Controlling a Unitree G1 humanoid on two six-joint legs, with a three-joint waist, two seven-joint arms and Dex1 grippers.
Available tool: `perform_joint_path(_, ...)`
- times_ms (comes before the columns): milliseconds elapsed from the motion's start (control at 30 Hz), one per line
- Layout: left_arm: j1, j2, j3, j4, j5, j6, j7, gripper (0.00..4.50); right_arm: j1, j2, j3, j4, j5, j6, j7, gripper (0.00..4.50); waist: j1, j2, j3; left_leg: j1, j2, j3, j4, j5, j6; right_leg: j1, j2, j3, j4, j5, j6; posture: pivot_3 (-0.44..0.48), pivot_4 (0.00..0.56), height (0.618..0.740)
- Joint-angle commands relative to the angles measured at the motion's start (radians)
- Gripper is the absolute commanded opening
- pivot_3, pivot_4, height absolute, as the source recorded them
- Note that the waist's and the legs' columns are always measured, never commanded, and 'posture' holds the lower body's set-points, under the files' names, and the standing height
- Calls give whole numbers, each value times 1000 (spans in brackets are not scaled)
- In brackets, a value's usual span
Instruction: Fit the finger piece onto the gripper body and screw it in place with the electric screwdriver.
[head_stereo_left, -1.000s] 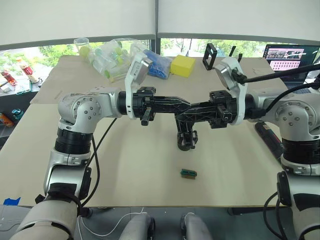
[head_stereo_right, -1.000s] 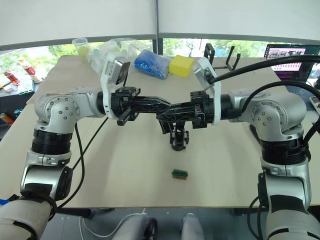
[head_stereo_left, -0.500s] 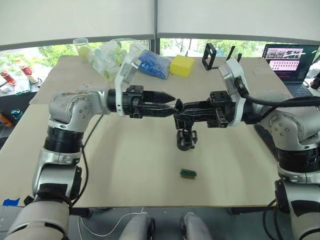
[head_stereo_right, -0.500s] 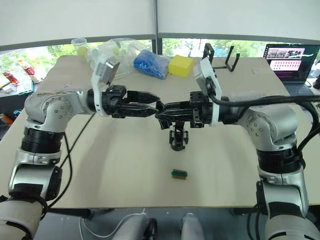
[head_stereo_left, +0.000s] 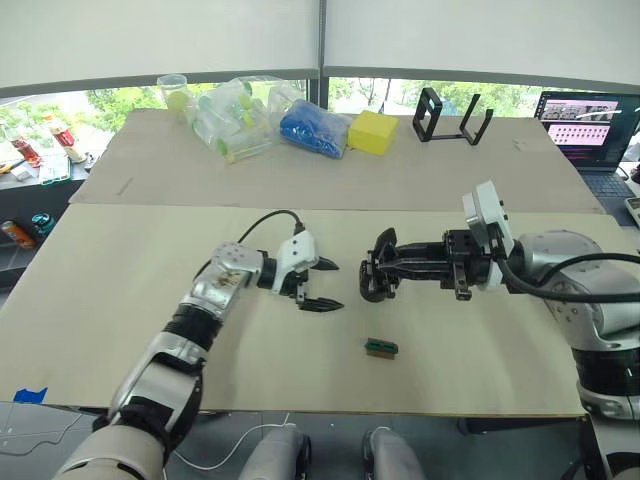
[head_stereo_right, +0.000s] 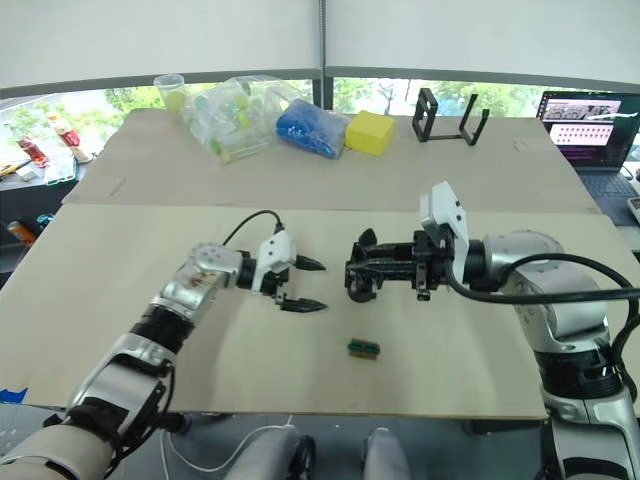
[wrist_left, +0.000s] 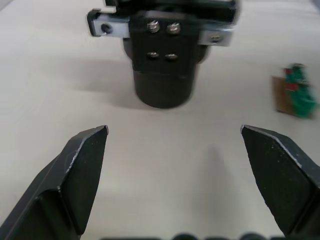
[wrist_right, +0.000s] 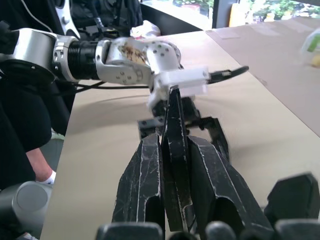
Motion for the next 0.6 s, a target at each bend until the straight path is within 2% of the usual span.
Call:
perform_joint_path(33, -45, -62, 24, 77, 24, -66, 34, 4500, 43, -19, -60, -74, 33, 7, -31, 311, -1, 0, 0, 0, 0, 0, 0, 0, 0, 0, 0, 0, 0, 0, 0, 0, 150, 740)
perform_joint_path(333, -108, -188, 57, 244, 52, -114, 92, 4500, 150, -32, -100, -160, 54, 14, -95, 311, 0, 0, 0, 0, 0, 0, 1, 0, 0, 0, 0, 0, 0, 0, 0, 0, 150, 740)
perform_joint_path(533, -114, -222, 70, 283, 58, -144, 58, 4500, 184, -39, -100, -173, 35, -11, -100, 311, 0, 0, 0, 0, 0, 0, 1, 0, 0, 0, 0, 0, 0, 0, 0, 0, 150, 740)
perform_joint_path(600, -110, -227, 74, 282, 55, -151, 40, 3975, 186, -37, -94, -163, 26, -27, -93, 311, 0, 0, 0, 0, 0, 1, 1, 0, 1, 0, 0, 0, 0, 0, 0, 0, 150, 740)
